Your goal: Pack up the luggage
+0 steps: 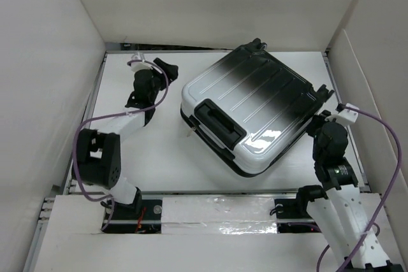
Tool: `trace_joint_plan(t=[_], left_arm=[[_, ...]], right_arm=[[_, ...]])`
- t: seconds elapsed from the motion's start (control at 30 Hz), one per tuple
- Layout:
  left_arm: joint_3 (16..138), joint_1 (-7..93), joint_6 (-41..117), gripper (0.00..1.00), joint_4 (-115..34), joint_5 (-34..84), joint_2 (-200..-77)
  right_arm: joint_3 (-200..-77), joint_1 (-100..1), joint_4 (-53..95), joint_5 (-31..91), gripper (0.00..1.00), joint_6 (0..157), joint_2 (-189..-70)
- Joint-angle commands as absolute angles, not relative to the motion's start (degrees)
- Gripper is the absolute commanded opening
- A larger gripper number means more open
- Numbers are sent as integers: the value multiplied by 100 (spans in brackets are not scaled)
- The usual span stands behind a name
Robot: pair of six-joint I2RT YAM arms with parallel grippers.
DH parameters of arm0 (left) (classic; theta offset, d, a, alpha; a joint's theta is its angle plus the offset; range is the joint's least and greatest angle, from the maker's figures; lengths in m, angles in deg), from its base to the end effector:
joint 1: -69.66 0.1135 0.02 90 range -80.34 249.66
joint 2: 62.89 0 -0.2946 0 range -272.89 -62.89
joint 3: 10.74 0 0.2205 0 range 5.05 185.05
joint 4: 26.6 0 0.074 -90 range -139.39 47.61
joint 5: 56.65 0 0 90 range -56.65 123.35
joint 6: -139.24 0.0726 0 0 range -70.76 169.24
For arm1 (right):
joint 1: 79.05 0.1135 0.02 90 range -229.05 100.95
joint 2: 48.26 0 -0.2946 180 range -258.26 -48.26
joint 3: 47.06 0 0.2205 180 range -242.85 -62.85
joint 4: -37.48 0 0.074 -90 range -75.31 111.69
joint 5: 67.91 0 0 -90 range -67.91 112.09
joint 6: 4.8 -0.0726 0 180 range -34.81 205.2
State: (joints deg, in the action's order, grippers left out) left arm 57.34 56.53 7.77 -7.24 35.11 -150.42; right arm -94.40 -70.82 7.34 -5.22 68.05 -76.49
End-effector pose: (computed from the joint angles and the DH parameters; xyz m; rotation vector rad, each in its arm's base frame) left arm 0.3528 -0.0800 0.3342 -0.4203 1.5633 -0.7191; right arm 0.1084 -0.0180 0.2985 0.4738 1.6769 -0.0957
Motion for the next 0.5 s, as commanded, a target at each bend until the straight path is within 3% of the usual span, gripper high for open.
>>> trace_joint_plan(t=[0.0, 0.47], left_arm=[[5630, 5429, 696, 72, -329, 2860, -15183], [3645, 4147, 810, 69, 858, 3273, -14306]], right_arm=[[-9133, -7438, 1280, 465, 27, 6665, -7866], [-9931, -7712, 2899, 2867, 26, 6955, -10379]])
